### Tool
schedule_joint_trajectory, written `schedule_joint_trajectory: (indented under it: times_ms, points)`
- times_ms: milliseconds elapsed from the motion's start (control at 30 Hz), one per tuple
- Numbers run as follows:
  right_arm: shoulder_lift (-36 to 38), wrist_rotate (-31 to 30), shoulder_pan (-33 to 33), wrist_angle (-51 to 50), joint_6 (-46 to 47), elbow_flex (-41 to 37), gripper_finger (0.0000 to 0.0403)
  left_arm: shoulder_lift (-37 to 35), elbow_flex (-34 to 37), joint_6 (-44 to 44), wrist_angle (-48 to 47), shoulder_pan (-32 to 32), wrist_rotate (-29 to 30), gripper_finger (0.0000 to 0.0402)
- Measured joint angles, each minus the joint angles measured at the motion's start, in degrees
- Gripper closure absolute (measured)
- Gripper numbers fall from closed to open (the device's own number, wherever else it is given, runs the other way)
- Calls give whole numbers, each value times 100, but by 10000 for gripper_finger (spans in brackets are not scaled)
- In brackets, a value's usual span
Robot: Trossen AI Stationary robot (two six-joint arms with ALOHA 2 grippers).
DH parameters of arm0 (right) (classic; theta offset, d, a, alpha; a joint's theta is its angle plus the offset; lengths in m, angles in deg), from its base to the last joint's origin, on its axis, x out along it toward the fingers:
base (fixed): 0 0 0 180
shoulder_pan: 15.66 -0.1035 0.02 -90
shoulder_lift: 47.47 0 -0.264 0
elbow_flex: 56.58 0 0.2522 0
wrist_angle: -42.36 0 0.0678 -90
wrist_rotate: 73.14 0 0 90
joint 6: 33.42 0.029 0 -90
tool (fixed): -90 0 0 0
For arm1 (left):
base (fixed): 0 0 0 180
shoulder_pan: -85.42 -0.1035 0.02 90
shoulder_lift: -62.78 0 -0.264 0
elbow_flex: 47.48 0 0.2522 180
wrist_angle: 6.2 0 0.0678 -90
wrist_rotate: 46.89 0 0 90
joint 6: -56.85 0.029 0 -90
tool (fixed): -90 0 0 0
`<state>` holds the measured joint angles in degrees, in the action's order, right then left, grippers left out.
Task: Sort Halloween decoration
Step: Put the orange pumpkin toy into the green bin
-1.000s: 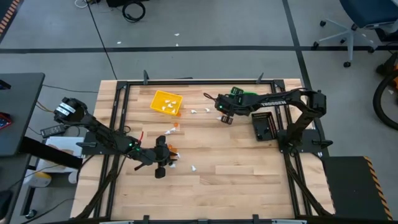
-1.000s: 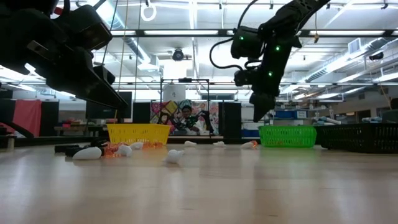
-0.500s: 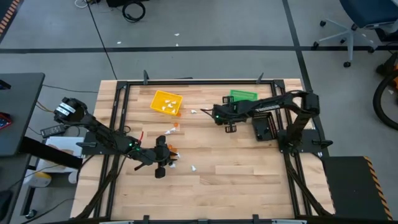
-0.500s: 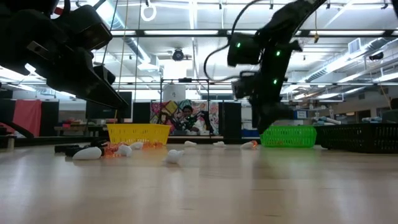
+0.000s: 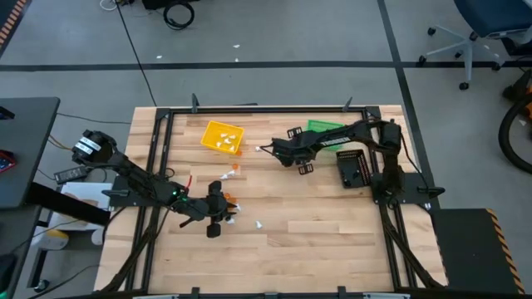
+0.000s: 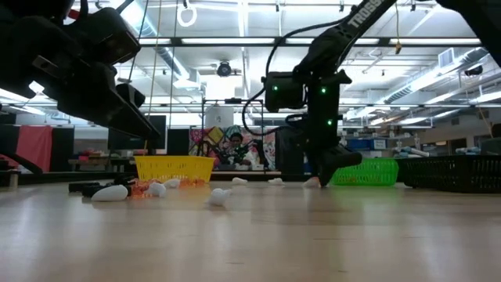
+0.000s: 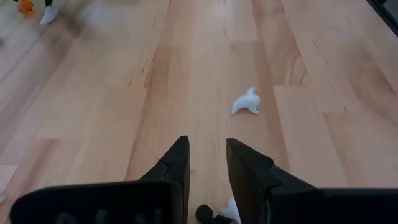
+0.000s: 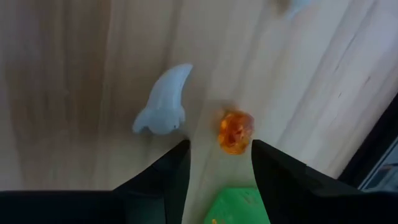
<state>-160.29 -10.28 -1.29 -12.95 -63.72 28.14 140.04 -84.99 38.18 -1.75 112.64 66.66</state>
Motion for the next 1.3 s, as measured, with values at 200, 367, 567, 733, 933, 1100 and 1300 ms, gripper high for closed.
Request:
schedule_joint_trajectory:
  times_ms: [200,367,567,733,933,1100,1300]
  points:
    - [-93,-44,-9,44,-152,31,228,0,0,-2,-18,0,0,320]
    - [-84,1,-4,74,-425,24,240,0,0,-2,-15,0,0,320]
    - [-89,109,-1,138,-706,20,273,0,0,-24,-15,0,0,320]
    - [-104,50,-101,104,-692,9,311,0,0,-24,-22,0,0,320]
    - [-108,49,-153,111,-542,4,336,0,0,-24,-34,0,0,320]
    - [-36,158,-140,95,-183,2,325,0,0,-28,-35,0,0,320]
    - [121,199,-110,306,-111,4,286,0,0,-30,-35,0,-1,320]
